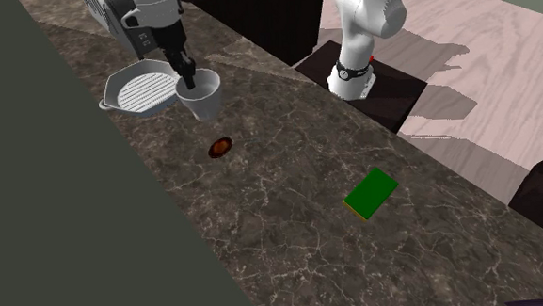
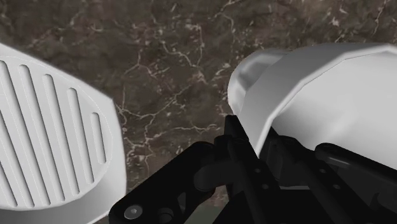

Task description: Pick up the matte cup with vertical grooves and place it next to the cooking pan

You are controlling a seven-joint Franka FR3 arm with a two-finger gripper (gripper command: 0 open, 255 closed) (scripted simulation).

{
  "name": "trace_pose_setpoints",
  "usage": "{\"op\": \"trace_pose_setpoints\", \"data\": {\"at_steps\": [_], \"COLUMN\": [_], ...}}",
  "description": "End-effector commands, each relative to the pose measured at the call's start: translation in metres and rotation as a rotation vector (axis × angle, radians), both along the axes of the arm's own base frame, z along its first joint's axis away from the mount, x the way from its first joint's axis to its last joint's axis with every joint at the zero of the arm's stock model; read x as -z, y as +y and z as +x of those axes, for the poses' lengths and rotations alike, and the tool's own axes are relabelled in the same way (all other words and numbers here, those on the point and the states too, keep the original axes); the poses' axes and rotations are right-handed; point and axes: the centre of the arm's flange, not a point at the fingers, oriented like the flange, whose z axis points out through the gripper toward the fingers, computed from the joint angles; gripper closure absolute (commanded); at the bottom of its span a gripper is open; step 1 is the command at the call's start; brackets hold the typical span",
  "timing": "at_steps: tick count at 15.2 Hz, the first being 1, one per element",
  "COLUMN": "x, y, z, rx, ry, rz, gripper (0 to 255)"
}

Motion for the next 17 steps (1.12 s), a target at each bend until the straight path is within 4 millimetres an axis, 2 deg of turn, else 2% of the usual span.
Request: {"op": "trace_pose_setpoints", "data": {"at_steps": [1,7,15,16,17], "x": [0.010,0.043,0.043,0.043,0.043], "y": [0.000,0.000,0.000,0.000,0.000], "z": [-0.001,-0.001,-0.001,-0.001,-0.001], "rx": [0.000,0.000,0.000,0.000,0.000], "ry": [-0.001,-0.001,-0.001,-0.001,-0.001], "rz": [0.000,0.000,0.000,0.000,0.000], "gripper": [255,255,255,0,0]}}
